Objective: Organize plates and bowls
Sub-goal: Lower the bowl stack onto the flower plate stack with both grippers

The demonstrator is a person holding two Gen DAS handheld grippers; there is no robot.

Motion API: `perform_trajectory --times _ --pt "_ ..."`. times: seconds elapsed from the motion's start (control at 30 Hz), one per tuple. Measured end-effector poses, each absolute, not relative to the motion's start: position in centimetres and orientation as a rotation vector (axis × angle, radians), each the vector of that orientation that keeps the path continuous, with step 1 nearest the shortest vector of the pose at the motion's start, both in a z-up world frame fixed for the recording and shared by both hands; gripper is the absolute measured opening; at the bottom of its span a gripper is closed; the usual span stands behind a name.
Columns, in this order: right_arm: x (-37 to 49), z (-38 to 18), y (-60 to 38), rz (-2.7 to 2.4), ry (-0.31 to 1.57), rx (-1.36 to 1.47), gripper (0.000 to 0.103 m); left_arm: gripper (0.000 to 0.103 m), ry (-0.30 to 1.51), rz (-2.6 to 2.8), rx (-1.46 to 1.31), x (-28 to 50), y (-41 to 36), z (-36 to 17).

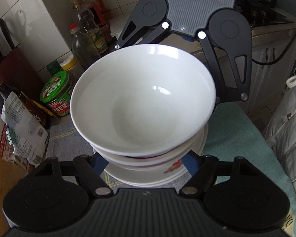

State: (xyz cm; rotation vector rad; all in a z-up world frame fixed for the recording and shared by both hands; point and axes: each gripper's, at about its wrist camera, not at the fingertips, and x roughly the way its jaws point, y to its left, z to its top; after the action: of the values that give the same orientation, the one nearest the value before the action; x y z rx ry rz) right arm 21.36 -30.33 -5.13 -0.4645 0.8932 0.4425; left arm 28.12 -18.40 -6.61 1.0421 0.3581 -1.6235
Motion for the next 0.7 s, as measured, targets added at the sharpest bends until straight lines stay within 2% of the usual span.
perform_trajectory --times 0.7 --pt "22.9 -7.3 -33.2 0.436 0.949 -0.38 0.085 0.078 0.428 -1.661 1.086 29.5 -22.0 -8.5"
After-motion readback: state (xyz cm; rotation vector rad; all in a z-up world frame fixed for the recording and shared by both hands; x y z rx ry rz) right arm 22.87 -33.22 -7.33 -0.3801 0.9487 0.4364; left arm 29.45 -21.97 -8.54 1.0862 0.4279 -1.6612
